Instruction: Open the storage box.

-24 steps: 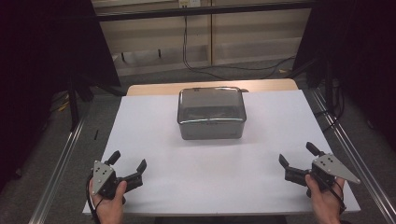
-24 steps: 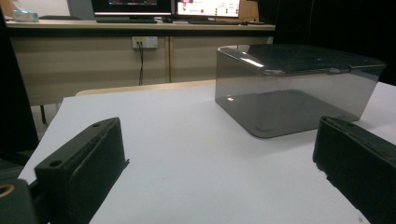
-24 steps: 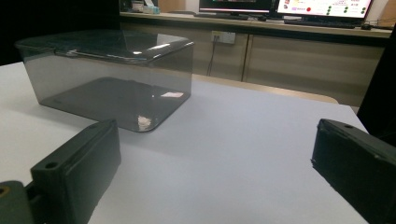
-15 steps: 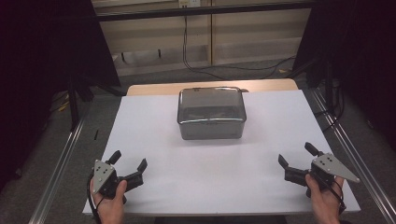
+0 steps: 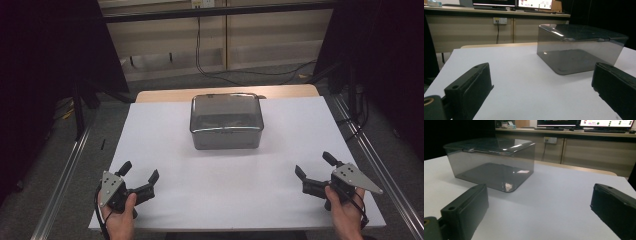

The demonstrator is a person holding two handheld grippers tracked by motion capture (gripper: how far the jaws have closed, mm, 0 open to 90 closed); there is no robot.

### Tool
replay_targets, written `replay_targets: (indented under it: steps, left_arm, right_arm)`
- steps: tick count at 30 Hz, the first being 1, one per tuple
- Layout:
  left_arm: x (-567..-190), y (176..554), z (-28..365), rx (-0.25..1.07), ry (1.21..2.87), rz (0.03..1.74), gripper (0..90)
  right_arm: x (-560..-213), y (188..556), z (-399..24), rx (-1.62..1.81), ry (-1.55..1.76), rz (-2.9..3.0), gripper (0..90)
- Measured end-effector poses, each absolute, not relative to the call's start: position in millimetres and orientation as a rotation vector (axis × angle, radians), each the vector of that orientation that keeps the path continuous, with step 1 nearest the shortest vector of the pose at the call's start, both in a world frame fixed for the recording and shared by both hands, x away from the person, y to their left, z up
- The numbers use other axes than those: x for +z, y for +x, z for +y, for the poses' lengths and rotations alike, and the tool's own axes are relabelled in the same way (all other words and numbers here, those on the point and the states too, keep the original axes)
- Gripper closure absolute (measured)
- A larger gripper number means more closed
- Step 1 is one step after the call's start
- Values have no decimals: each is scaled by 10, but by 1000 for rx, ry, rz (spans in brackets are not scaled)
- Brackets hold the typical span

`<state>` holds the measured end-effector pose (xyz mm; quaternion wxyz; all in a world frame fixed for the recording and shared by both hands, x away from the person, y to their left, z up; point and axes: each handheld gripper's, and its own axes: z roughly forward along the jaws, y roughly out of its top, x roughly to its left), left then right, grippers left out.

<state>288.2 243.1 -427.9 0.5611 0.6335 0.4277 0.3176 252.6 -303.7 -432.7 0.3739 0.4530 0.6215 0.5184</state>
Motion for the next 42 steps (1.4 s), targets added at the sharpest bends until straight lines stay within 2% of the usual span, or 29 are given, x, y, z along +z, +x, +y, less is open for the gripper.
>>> replay_targets:
  steps: [42]
  left_arm:
    - [-4275, 2841, 2430, 746, 1479, 1024, 21]
  right_arm:
    - [-4205, 2934, -2443, 1401, 1048, 1722, 0]
